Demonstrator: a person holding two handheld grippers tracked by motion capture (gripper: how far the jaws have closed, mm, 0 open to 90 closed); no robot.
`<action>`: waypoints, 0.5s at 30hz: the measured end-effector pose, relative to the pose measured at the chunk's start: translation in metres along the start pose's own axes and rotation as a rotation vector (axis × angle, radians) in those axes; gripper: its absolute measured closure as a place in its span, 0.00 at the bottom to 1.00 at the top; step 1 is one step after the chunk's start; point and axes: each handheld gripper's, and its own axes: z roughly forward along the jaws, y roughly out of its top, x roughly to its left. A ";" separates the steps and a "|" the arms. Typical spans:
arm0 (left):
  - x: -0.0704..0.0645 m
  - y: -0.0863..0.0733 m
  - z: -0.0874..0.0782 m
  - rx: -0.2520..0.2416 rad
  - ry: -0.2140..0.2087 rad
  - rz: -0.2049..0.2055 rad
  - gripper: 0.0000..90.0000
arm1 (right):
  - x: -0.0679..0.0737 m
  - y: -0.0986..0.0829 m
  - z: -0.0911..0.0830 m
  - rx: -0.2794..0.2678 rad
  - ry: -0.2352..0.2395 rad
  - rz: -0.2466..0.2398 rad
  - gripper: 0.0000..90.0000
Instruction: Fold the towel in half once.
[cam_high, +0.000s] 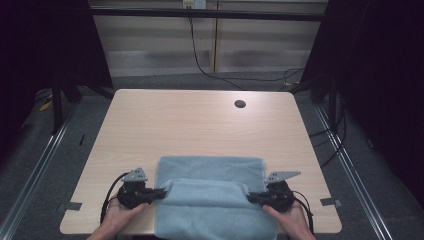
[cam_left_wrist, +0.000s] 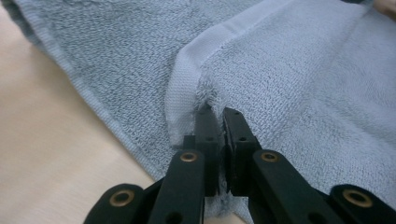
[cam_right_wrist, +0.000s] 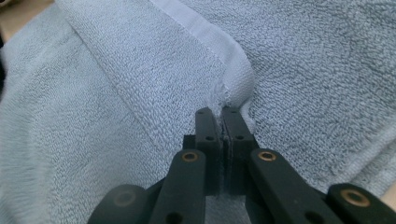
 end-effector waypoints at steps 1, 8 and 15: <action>0.007 0.004 0.003 -0.011 0.015 -0.009 0.96 | -0.005 0.006 0.004 0.002 -0.004 0.003 0.97; 0.043 0.022 0.012 -0.041 0.061 -0.046 0.96 | -0.036 0.048 0.031 0.001 -0.044 0.025 0.97; 0.076 0.040 0.021 -0.074 0.122 -0.094 0.96 | -0.054 0.073 0.050 -0.020 -0.065 0.033 0.97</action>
